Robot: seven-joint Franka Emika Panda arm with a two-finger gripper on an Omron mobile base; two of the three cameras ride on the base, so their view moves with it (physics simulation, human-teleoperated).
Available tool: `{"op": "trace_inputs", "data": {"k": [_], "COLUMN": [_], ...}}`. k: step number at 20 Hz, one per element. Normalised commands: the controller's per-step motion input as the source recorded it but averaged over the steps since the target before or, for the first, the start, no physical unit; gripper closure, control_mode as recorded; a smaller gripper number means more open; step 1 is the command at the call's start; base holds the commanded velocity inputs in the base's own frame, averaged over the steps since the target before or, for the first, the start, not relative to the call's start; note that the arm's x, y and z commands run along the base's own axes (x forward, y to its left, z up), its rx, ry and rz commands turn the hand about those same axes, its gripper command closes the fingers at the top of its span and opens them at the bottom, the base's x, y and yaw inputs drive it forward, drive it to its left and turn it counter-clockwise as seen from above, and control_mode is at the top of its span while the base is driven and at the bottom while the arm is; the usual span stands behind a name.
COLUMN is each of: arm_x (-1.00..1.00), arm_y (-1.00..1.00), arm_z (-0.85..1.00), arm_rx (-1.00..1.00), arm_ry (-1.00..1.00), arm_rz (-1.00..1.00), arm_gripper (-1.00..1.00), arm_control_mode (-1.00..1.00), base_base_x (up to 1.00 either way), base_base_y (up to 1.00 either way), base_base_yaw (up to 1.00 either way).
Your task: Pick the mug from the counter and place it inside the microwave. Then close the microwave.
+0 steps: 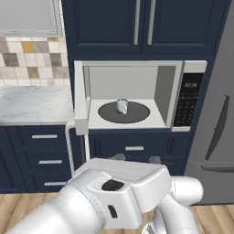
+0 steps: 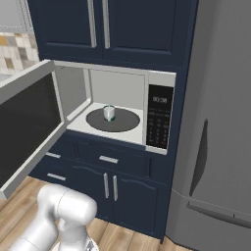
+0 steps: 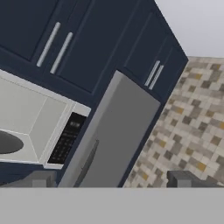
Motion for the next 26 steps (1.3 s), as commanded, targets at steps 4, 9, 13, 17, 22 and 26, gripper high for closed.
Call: {"op": "trace_inputs", "data": {"k": [4, 9, 13, 17, 22, 26], "arm_x": [0.21, 0.44, 0.44, 0.30, 0.30, 0.39], "arm_y": [0.59, 0.47, 0.47, 0.41, 0.36, 0.25], "arm_z": [-0.41, -0.53, -0.35, -0.24, -0.26, -0.30], "arm_rx": [0.00, 0.00, 0.00, 0.00, -0.03, 0.00], "arm_ry": [0.00, 0.00, -0.05, -0.09, -0.05, 0.00], "arm_rz": [-0.01, 0.00, -0.02, -0.08, -0.11, -0.11], "arm_gripper": [-1.00, -1.00, -1.00, -1.00, -1.00, -1.00], "arm_control_mode": [-1.00, -1.00, -1.00, -1.00, -1.00, -1.00], "base_base_x": [0.00, 0.00, 0.00, 0.00, 0.00, 0.00], "base_base_y": [0.00, 0.00, 0.00, 0.00, 0.00, 0.00], "base_base_yaw": [0.00, 0.00, 0.00, 0.00, 0.00, 0.00]}}
